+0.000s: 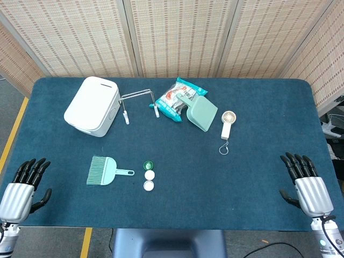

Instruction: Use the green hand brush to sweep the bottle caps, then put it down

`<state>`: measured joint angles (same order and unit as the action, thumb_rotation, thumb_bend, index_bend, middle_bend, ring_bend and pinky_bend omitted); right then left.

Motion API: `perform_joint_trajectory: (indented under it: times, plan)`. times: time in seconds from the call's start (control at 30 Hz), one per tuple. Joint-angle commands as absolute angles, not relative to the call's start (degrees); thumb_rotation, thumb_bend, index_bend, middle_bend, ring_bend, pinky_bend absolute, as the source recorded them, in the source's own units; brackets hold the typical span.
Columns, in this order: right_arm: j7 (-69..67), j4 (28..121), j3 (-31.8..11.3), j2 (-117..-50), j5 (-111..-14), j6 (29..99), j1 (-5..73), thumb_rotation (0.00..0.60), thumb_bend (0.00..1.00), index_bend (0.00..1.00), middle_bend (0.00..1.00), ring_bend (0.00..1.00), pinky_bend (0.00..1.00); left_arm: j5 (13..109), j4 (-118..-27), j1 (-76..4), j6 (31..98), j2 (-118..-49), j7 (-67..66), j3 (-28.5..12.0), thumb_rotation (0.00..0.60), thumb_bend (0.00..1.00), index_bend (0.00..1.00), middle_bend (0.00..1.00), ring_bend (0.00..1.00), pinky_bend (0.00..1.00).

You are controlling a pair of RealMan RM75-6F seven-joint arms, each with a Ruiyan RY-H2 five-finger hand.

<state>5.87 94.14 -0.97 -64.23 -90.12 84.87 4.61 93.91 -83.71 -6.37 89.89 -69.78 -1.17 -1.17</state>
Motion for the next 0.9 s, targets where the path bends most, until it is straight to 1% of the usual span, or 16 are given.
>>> perform_joint_trajectory:
  times: [0.03,0.1,0.17,0.23,0.3,0.4,0.5,0.6,0.7,0.73,0.77,0.9]
  plan:
    - [5.8,94.2,-1.0,-64.2,-90.2,85.1,4.5,0.600,0.18,0.00,0.02,0.00,0.00,93.7,-83.9,-6.8,88.6,-70.2,-1.6,-0.9,0.600,0.38,0.07,0.05,0.00,0.09]
    - [5.7,94.4,-1.0,-64.0,-90.3,85.3,4.4,0.600,0.18,0.00,0.02,0.00,0.00,94.1,-84.1,-7.4,87.9,-70.8,-2.1,-0.8,0.600,0.39,0.07,0.05,0.00,0.11]
    - [5.7,94.5,-1.0,-63.8,-90.5,85.7,4.2,0.600,0.18,0.00,0.02,0.00,0.00,94.8,-84.2,-8.3,87.2,-71.7,-3.2,-0.9,0.600,0.39,0.08,0.06,0.01,0.17]
    - [5.5,94.7,-1.0,-63.7,-90.7,86.1,4.0,0.600,0.18,0.00,0.02,0.00,0.00,95.4,-84.5,-9.8,85.7,-72.6,-4.9,-1.4,0.600,0.39,0.10,0.08,0.07,0.24]
    - [5.4,94.7,-1.0,-63.6,-90.9,86.3,3.9,0.600,0.18,0.00,0.02,0.00,0.00,95.5,-85.2,-11.5,83.6,-73.3,-5.6,-1.8,0.600,0.39,0.12,0.11,0.15,0.33]
    - [5.2,94.9,-1.0,-63.3,-90.8,86.4,3.8,0.600,0.18,0.00,0.02,0.00,0.00,94.3,-87.1,-14.3,78.9,-74.1,-7.8,-2.6,0.600,0.39,0.14,0.13,0.22,0.40]
    - [4.6,95.0,-1.1,-63.0,-90.3,86.0,3.9,0.600,0.18,0.00,0.02,0.00,0.00,92.2,-87.7,-17.0,75.0,-76.0,-10.9,-4.1,0.600,0.39,0.16,0.16,0.31,0.47]
    - [4.3,94.8,-1.4,-62.9,-90.0,86.0,3.9,0.600,0.18,0.00,0.02,0.00,0.00,90.0,-87.5,-19.3,72.1,-78.6,-12.6,-5.6,0.600,0.38,0.20,0.19,0.43,0.56]
    - [4.4,94.2,-1.6,-63.3,-90.0,86.2,4.0,0.600,0.18,0.00,0.02,0.00,0.00,88.2,-86.8,-21.1,69.6,-81.0,-13.5,-6.2,0.600,0.37,0.26,0.24,0.56,0.71]
    - [4.5,94.1,-1.6,-63.3,-89.9,86.0,4.0,0.600,0.18,0.00,0.02,0.00,0.00,87.8,-86.6,-21.5,69.0,-81.6,-13.8,-6.2,0.600,0.37,0.28,0.25,0.59,0.77]
    - [4.6,94.1,-1.6,-63.4,-89.7,85.8,4.0,0.600,0.19,0.00,0.02,0.00,0.00,87.5,-86.3,-22.0,68.4,-82.3,-14.2,-6.2,0.600,0.37,0.29,0.25,0.61,0.80]
    - [5.0,94.4,-1.5,-63.3,-89.1,84.9,4.2,0.600,0.18,0.00,0.02,0.00,0.00,86.8,-83.2,-23.8,66.8,-85.9,-16.4,-6.2,0.600,0.37,0.31,0.30,0.69,0.87]
